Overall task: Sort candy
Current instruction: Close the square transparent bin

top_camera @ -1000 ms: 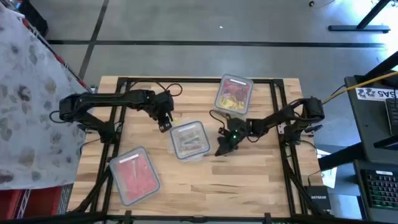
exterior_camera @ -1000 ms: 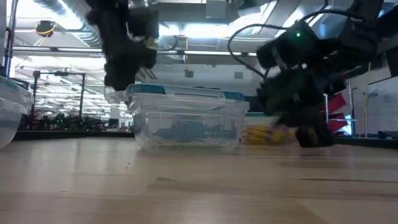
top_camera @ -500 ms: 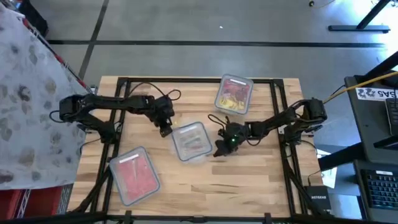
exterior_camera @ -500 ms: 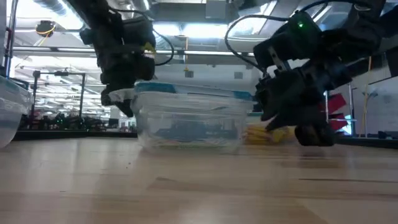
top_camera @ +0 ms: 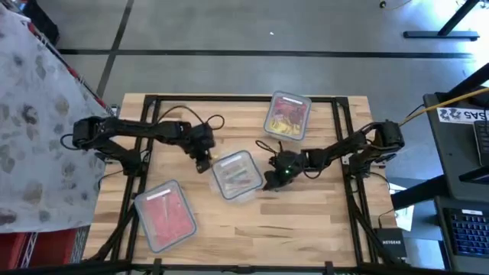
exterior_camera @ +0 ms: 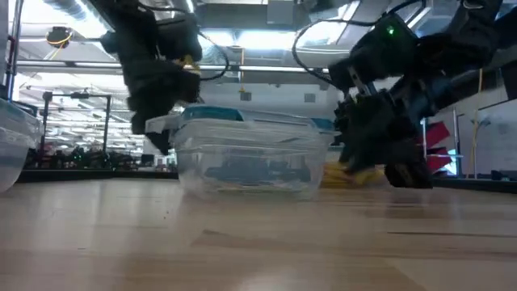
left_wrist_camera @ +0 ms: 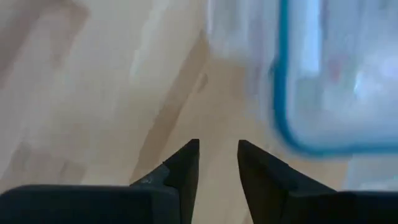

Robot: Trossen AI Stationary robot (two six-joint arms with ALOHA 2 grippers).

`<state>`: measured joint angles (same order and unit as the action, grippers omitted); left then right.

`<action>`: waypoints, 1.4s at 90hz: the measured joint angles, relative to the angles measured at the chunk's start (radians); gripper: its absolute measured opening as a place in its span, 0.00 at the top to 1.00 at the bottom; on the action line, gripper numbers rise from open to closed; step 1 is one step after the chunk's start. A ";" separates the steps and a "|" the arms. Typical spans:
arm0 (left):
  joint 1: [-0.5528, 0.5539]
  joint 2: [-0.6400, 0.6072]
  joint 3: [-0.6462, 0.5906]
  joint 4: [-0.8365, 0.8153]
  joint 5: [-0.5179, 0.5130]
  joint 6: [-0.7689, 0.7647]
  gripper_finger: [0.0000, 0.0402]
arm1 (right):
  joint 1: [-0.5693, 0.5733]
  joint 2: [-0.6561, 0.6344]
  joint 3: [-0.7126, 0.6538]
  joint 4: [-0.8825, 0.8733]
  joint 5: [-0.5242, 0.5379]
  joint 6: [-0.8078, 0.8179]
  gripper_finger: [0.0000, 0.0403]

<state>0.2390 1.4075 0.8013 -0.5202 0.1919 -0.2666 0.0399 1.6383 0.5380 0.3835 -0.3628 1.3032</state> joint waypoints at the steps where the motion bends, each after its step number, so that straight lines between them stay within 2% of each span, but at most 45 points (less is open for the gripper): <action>1: 0.000 0.000 0.000 0.007 0.004 -0.003 0.77 | 0.000 0.000 0.000 -0.005 0.007 0.000 0.88; 21: -0.007 0.000 0.000 0.039 0.072 -0.050 0.77 | 0.020 -0.002 0.023 -0.004 0.155 -0.002 0.88; 31: -0.014 0.000 0.000 0.031 0.097 -0.057 0.77 | 0.020 -0.002 0.054 -0.060 0.177 -0.023 0.88; 42: -0.013 -0.001 0.002 0.004 0.079 -0.058 0.77 | 0.019 -0.034 0.088 -0.219 0.172 -0.049 0.88; 55: -0.004 -0.025 0.048 -0.096 0.021 -0.062 0.78 | 0.026 -0.135 0.149 -0.495 0.170 -0.121 0.88; 66: -0.012 -0.075 0.102 -0.121 0.048 -0.047 0.84 | 0.026 -0.234 0.230 -0.659 0.197 -0.212 0.88; 79: -0.037 -0.088 0.107 0.071 0.229 -0.044 0.93 | 0.016 -0.269 0.328 -0.666 0.220 -0.328 0.88; 90: -0.056 -0.001 0.092 0.202 0.338 -0.048 0.99 | -0.041 -0.185 0.377 -0.608 0.152 -0.420 0.90; 99: -0.077 0.102 0.090 0.234 0.361 -0.064 0.99 | -0.076 -0.085 0.375 -0.507 0.075 -0.472 0.95; 110: -0.092 0.208 0.091 0.249 0.386 -0.040 0.99 | -0.101 -0.015 0.374 -0.497 0.050 -0.483 0.99; 120: -0.074 0.232 0.097 0.239 0.386 -0.040 1.00 | -0.099 -0.006 0.376 -0.495 0.062 -0.479 0.99; 126: -0.053 0.216 0.099 0.224 0.338 -0.034 1.00 | -0.087 -0.006 0.377 -0.495 0.083 -0.469 0.99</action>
<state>0.1861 1.6237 0.9008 -0.2959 0.5295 -0.3006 -0.0472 1.6325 0.9146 -0.1119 -0.2801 0.8346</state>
